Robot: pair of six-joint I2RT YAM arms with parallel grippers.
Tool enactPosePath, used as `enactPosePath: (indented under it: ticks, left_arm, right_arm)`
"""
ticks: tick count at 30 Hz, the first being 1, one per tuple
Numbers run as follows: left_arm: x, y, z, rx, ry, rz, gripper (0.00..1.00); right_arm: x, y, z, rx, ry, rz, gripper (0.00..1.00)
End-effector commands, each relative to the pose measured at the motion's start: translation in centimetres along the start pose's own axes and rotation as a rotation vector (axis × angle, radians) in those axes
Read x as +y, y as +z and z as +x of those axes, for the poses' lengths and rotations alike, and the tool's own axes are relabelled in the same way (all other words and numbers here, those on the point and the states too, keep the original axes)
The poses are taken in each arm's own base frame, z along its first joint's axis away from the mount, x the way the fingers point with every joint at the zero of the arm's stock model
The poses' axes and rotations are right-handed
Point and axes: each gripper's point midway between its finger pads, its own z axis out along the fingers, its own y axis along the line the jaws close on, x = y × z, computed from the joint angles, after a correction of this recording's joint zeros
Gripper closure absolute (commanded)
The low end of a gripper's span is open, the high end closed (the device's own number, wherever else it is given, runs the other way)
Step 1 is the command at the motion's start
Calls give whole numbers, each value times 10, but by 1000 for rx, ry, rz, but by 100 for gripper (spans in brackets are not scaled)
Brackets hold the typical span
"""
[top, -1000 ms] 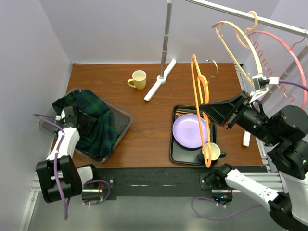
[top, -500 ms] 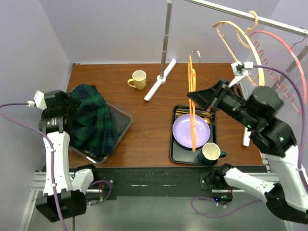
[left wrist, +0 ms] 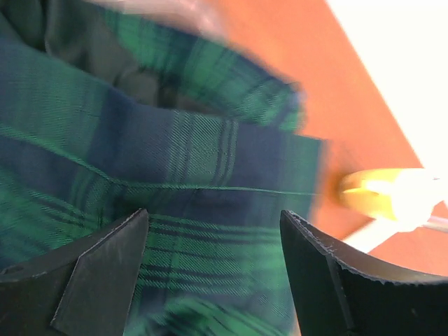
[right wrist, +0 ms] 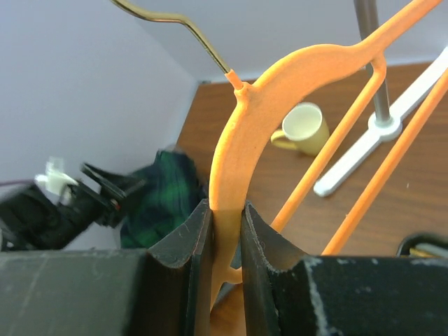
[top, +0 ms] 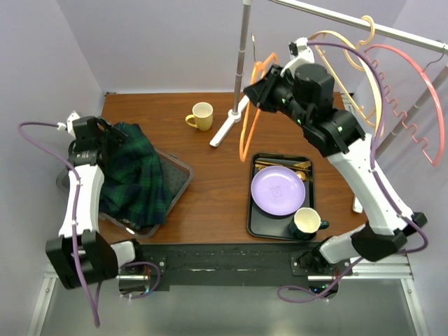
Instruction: Remove the skirt from the hanger
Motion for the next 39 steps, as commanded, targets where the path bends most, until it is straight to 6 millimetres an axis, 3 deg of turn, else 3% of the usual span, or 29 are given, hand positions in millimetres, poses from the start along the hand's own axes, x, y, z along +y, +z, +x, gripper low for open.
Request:
enactPosePath:
  ticks: [1,3,6,10,16,18,19,20,22,25,30,31,35,37,38,39]
  left_arm:
    - [36,36,38,107,28,-131,20]
    - [70,43,56,143,11,-254,20]
    - [97,50,74,181,7,-343,20]
    - [94,42,63,132,-3,-334,20]
    - [53,2,11,-38,8,-202,17]
    - [37,-15,-8,-111,33,-151,9]
    - [25,-21,-6,-118,58,-122,0]
    - [16,-29,-15,-152,76,-111,0]
    - [-3,-41,-8,-153,125,-80,0]
    - [-19,-55,-15,-184,163,-45,0]
    - [-28,-81,-31,-272,174,27,0]
    - [-37,-86,-37,-306,160,78,0]
    - [-66,-104,-19,-251,144,299,0]
    - [-73,-112,-17,-237,148,349,0]
    - [-76,-115,-16,-232,159,370,0]
    - [-77,-119,-18,-240,162,380,0]
  right_arm:
    - [18,2,-64,-189,-13,-14,100]
    - [12,10,-75,-205,2,-4,100]
    - [2,24,-95,-245,49,-4,100]
    - [-19,35,-119,-304,134,10,100]
    - [-35,38,-144,-430,145,49,100]
    - [-41,41,-149,-449,155,63,100]
    - [-43,43,-150,-454,168,65,100]
    - [-48,49,-149,-452,179,74,100]
    - [-53,54,-149,-453,205,86,100]
    - [-62,62,-144,-436,227,119,100]
    - [-75,72,-133,-413,259,141,100]
    - [-77,74,-132,-405,262,138,100]
    - [-85,79,-128,-386,285,151,100]
    - [-86,77,-128,-382,288,152,91]
    - [-86,74,-130,-385,287,152,79]
    - [-87,72,-128,-381,284,157,74]
